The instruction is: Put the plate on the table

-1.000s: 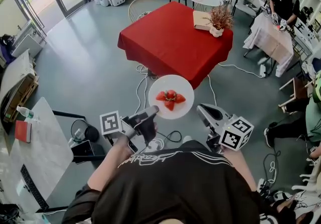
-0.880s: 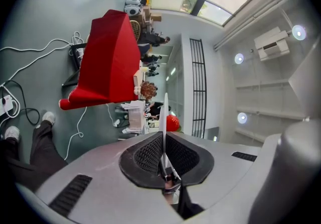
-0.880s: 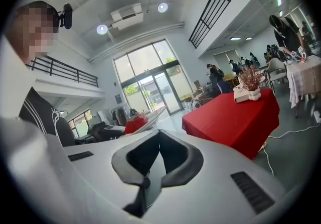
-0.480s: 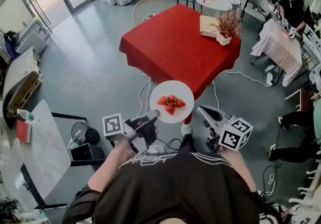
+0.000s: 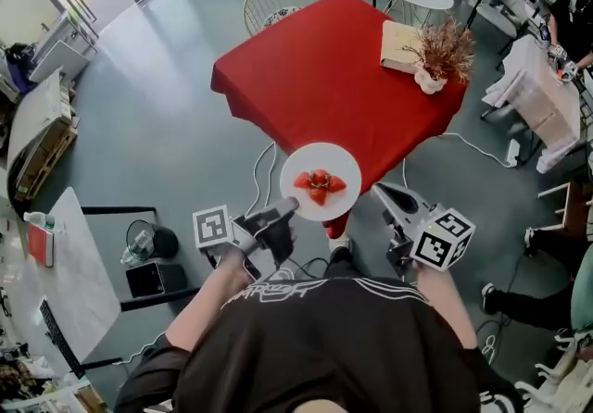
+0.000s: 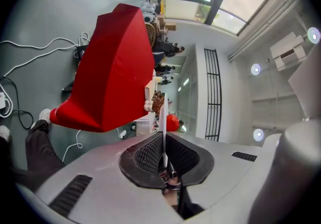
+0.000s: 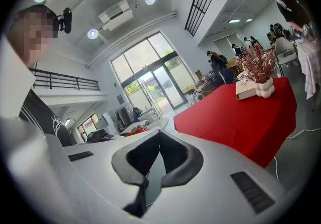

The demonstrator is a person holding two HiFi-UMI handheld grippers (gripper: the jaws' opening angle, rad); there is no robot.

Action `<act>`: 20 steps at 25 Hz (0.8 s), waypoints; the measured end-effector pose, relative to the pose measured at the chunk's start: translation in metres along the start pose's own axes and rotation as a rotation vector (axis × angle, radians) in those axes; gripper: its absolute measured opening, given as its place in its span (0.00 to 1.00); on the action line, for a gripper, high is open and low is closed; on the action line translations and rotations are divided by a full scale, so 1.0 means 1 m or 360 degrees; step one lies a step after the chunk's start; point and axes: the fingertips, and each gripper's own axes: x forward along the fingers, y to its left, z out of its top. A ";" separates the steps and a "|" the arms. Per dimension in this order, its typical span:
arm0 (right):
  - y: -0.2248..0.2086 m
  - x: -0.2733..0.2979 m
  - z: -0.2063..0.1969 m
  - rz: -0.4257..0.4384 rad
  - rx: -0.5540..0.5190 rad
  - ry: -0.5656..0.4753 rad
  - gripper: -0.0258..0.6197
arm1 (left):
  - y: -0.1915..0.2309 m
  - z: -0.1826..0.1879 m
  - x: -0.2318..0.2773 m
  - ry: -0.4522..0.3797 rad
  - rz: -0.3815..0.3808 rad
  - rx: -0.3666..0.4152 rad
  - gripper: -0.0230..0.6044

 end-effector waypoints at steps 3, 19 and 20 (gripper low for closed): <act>-0.050 0.006 0.024 -0.0004 0.0019 0.0018 0.05 | 0.001 0.020 0.050 -0.0015 0.0009 -0.0020 0.07; -0.155 0.028 0.099 0.0090 -0.0028 0.0040 0.05 | -0.038 0.077 0.172 -0.0096 -0.0056 0.0089 0.07; -0.157 0.029 0.102 0.0094 -0.0030 0.0032 0.05 | -0.039 0.079 0.173 -0.0105 -0.0056 0.0099 0.07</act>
